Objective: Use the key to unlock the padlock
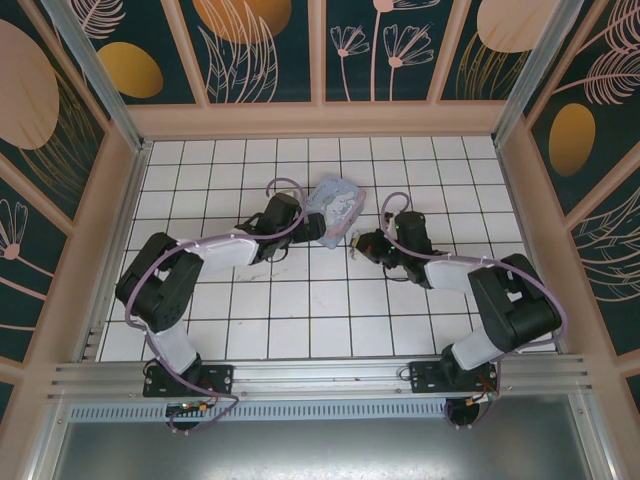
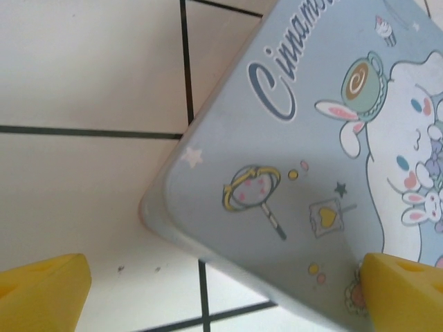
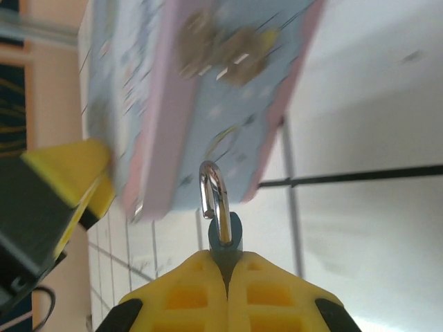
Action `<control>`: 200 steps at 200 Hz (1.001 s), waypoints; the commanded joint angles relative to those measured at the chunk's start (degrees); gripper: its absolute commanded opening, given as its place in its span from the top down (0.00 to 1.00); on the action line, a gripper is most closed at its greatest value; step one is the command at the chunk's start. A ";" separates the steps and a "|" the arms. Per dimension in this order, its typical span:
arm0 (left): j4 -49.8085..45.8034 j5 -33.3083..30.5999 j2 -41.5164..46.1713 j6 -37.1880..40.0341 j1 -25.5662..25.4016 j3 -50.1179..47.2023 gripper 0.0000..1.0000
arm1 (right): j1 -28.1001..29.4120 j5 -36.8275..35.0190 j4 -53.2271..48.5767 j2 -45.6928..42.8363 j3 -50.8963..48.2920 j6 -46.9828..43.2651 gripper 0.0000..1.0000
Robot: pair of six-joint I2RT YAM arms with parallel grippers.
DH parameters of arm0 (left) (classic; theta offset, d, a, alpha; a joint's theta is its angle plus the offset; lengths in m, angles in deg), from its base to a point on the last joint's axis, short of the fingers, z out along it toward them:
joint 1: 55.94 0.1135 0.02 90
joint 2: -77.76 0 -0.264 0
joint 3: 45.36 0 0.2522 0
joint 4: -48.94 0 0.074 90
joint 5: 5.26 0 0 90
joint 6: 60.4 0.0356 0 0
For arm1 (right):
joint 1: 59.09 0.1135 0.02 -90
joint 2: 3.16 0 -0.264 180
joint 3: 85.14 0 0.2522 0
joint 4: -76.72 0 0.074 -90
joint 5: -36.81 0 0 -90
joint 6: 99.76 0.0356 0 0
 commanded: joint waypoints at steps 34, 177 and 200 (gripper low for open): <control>-13.35 0.98 7.91 0.90 -0.18 2.14 0.02 | 15.66 -3.30 2.24 -2.22 -2.06 4.19 1.00; -19.83 -2.37 23.86 -1.60 -0.25 2.71 0.01 | 23.15 -7.84 5.58 3.05 -7.67 9.93 0.69; -20.61 -3.36 25.20 -1.83 -0.23 2.65 0.01 | 20.38 -8.09 2.71 -2.46 -9.96 9.39 0.48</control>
